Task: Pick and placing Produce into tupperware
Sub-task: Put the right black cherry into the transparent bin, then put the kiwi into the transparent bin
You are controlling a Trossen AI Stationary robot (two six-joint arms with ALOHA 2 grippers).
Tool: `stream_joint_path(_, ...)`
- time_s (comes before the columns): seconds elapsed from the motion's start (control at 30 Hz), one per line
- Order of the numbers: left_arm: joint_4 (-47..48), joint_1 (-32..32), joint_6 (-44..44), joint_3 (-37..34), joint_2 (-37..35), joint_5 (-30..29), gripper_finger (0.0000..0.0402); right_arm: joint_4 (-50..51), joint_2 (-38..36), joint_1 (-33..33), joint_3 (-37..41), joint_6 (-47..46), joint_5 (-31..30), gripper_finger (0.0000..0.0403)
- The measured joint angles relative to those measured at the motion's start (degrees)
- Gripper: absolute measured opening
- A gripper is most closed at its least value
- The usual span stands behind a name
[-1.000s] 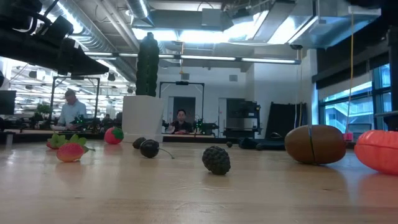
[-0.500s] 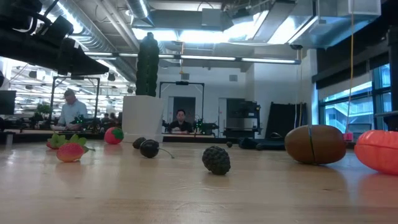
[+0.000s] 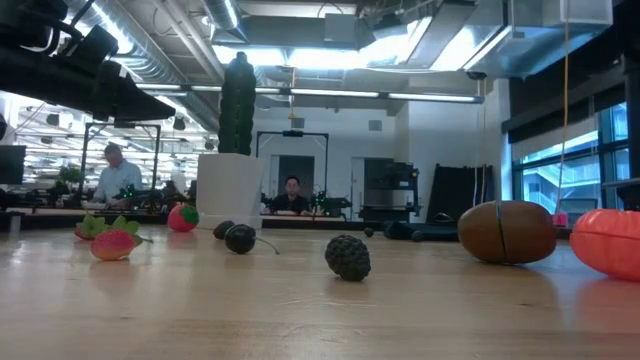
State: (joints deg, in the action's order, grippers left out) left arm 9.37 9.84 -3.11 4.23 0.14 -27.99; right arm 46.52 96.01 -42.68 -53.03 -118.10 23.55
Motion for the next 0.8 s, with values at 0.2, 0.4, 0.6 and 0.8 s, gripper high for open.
stream_joint_path(0.2, 0.0, 0.0, 0.0, 0.0, 0.0, 0.0, 0.0208, 0.1, 0.0, 0.0, 0.1, 1.7, 0.0, 0.0029)
stream_joint_path(0.4, 0.0, 0.0, 0.0, 0.0, 0.0, 0.0, 0.0208, 0.7, 0.0, 0.0, 0.1, 0.4, -0.1, 0.0032)
stream_joint_path(0.6, 0.0, 0.0, 0.0, 0.0, 0.0, 0.0, 0.0208, 0.6, 0.0, 0.0, 0.1, 0.7, -0.1, 0.0062)
stream_joint_path(0.8, 0.0, 0.0, 0.0, 0.0, 0.0, 0.0, 0.0208, 0.5, 0.0, 0.0, 0.0, 3.1, 0.4, 0.0098)
